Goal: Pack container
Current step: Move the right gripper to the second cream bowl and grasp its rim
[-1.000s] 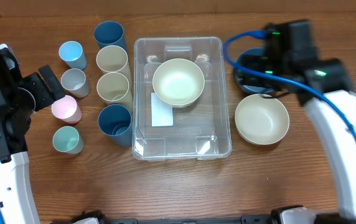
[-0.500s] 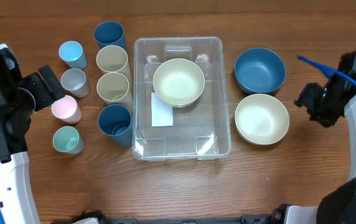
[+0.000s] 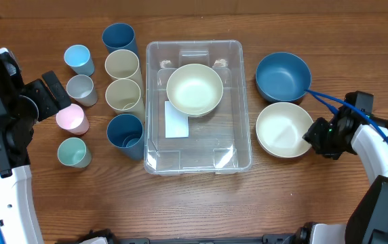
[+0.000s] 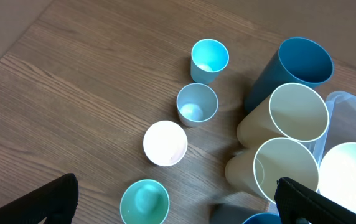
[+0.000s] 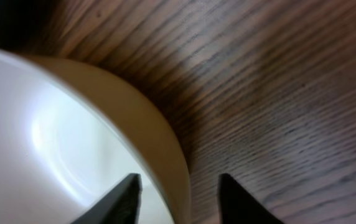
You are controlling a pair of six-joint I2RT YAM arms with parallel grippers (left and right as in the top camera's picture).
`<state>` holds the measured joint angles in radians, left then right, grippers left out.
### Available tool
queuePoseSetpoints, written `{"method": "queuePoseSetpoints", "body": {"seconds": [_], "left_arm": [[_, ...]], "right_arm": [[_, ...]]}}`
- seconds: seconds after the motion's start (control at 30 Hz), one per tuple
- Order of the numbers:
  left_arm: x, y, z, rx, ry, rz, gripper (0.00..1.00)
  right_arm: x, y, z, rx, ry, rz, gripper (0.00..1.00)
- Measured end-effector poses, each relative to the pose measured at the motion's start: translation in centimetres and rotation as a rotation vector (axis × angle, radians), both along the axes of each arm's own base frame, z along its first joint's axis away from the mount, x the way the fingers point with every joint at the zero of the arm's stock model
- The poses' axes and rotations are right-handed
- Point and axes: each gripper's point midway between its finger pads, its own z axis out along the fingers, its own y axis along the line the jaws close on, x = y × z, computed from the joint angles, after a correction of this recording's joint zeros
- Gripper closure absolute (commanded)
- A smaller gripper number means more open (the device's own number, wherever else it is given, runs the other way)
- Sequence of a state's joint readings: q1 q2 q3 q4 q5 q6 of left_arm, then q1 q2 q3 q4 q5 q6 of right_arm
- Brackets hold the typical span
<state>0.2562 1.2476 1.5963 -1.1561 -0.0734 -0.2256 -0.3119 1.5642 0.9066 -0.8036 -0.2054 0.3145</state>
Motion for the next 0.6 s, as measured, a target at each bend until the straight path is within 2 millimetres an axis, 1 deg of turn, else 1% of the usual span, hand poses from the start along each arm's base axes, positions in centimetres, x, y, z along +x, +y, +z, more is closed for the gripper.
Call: {"method": "queuePoseSetpoints", "body": {"seconds": [0.03, 0.07, 0.3, 0.43, 0.5, 0.53, 0.6], "left_arm": [[0.0, 0.0, 0.0, 0.0, 0.0, 0.0, 0.0], [0.0, 0.0, 0.0, 0.0, 0.0, 0.0, 0.0], [0.0, 0.0, 0.0, 0.0, 0.0, 0.0, 0.0], [0.0, 0.0, 0.0, 0.0, 0.0, 0.0, 0.0], [0.0, 0.0, 0.0, 0.0, 0.001, 0.0, 0.0], [0.0, 0.0, 0.0, 0.0, 0.0, 0.0, 0.0], [0.0, 0.0, 0.0, 0.001, 0.001, 0.001, 0.0]], "right_arm": [[-0.1, 0.0, -0.1, 0.002, 0.003, -0.002, 0.94], [-0.1, 0.1, -0.2, 0.003, 0.004, -0.003, 0.96], [-0.4, 0.1, -0.3, 0.009, 0.02, -0.029, 0.96], [-1.5, 0.5, -0.2, 0.028, 0.07, -0.032, 0.96], [-2.1, 0.7, 0.3, 0.037, 0.103, -0.034, 0.96], [-2.4, 0.8, 0.9, 0.043, 0.122, -0.036, 0.96], [-2.3, 0.8, 2.5, 0.042, 0.118, -0.034, 0.96]]}}
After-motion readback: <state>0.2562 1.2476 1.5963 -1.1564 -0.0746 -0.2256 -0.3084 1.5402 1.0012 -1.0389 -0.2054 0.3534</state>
